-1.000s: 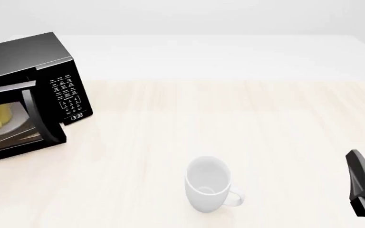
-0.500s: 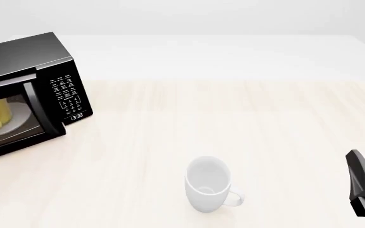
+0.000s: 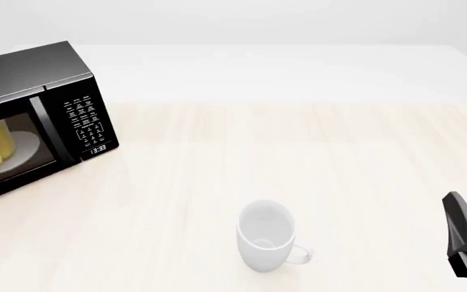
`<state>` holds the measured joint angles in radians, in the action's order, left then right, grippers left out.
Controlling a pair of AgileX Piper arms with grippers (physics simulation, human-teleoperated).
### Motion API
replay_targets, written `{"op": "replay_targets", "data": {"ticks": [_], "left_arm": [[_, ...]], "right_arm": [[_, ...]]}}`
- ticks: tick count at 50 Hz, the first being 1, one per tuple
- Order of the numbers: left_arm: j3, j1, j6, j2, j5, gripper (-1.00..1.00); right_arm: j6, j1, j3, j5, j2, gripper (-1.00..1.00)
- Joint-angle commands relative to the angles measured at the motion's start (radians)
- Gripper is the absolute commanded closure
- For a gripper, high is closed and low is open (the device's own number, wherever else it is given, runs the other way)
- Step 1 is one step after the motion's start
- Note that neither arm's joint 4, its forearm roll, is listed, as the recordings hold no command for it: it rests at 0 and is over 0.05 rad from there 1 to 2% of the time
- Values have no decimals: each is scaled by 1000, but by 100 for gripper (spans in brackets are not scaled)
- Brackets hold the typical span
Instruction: Put the yellow and white mug in the microwave and close it.
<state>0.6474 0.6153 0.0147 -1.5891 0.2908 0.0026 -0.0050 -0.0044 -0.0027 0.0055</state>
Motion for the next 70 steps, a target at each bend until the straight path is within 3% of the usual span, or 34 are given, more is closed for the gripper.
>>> {"op": "replay_targets", "data": {"ticks": [1, 27, 41, 70], "left_arm": [[17, 1, 8, -17, 10, -100], [44, 5, 43, -39, -7, -100], [-74, -14, 41, 126, -19, -100], [-112, -42, 74, 434, -176, -100]], "right_arm": [[0, 0, 0, 0, 0, -100], [0, 0, 0, 0, 0, -100], [0, 0, 0, 0, 0, -100], [0, 0, 0, 0, 0, -100]]}}
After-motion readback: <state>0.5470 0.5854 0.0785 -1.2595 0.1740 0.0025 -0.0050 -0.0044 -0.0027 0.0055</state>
